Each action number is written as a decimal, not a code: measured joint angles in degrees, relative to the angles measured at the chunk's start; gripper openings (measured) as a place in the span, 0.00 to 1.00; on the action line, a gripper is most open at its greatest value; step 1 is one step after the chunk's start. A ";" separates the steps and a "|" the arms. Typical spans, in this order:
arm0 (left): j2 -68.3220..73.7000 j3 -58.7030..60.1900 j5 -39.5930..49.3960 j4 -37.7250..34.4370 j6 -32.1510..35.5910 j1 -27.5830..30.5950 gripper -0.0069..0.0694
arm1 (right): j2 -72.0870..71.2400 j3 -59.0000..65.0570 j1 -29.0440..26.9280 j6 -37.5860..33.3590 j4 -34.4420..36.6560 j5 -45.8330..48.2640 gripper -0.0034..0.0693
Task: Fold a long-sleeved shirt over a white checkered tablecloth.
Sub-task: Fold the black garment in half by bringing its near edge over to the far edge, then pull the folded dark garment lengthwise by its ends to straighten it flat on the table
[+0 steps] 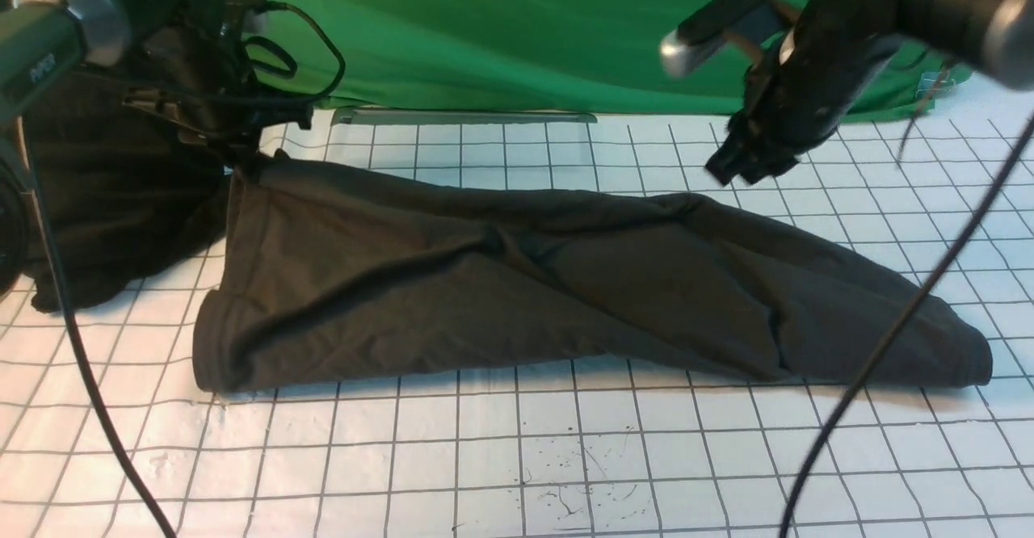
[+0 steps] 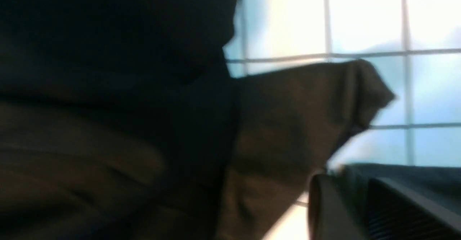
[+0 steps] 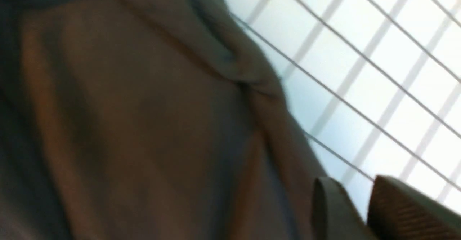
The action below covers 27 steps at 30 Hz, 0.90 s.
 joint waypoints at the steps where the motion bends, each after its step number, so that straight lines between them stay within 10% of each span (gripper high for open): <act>1: 0.00 -0.07 0.00 0.91 0.00 0.01 0.42 | -0.22 0.00 -0.60 0.18 0.00 1.36 0.18; 8: -2.33 -0.52 4.37 0.56 0.16 0.19 0.62 | -0.15 0.00 -1.63 -1.13 6.08 4.12 0.10; 16: -7.91 3.65 11.48 -14.29 10.35 -3.34 0.14 | 5.54 0.00 -0.99 -12.85 32.43 1.91 0.06; 27: -11.00 20.82 10.18 -15.09 10.83 -13.22 0.09 | 15.52 0.00 0.18 -15.14 33.22 -13.82 0.06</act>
